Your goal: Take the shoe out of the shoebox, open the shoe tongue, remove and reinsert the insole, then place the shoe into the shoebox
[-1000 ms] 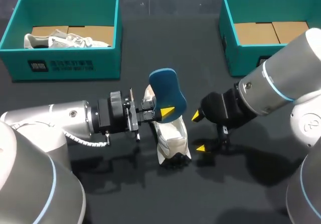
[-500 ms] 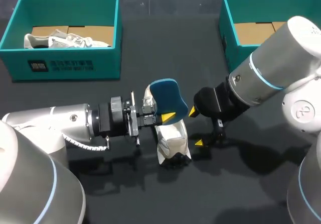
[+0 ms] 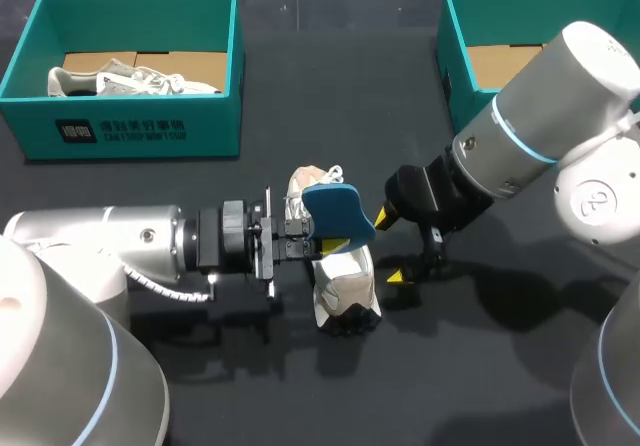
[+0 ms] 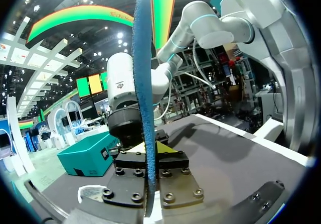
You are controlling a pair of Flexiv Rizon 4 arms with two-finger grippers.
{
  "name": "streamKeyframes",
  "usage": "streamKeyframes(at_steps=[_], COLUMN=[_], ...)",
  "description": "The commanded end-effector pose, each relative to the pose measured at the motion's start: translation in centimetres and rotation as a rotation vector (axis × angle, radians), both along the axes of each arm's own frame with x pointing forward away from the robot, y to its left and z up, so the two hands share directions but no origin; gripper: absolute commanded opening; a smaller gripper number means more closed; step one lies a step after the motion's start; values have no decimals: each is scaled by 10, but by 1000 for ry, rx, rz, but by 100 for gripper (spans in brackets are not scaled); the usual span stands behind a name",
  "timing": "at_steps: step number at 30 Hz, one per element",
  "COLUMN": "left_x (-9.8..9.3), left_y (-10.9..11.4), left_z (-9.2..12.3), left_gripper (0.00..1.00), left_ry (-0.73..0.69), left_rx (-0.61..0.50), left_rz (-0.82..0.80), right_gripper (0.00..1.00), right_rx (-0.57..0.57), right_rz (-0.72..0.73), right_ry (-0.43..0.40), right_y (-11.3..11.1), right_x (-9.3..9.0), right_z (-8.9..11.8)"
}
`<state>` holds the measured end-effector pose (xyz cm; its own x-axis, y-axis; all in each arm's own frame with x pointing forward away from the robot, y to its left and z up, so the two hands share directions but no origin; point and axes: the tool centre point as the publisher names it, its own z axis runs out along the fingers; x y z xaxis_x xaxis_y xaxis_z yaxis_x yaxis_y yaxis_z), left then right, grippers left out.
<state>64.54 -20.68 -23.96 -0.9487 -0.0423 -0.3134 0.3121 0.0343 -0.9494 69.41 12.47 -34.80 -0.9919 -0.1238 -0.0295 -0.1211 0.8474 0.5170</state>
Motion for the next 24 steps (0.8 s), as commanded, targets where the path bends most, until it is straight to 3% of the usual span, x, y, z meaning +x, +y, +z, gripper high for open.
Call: streamKeyframes(at_steps=[1, 24], left_x=[4, 5], left_y=[-6, -21], left_z=[-5, -27], left_gripper=[0, 0], left_ry=[-11, -60], left_rx=[8, 37], left_rz=[-4, 22], right_gripper=[100, 100], right_rx=[0, 0], right_rz=[0, 0], right_ry=[0, 0], right_y=[1, 1], right_x=[0, 0], right_z=[-2, -2])
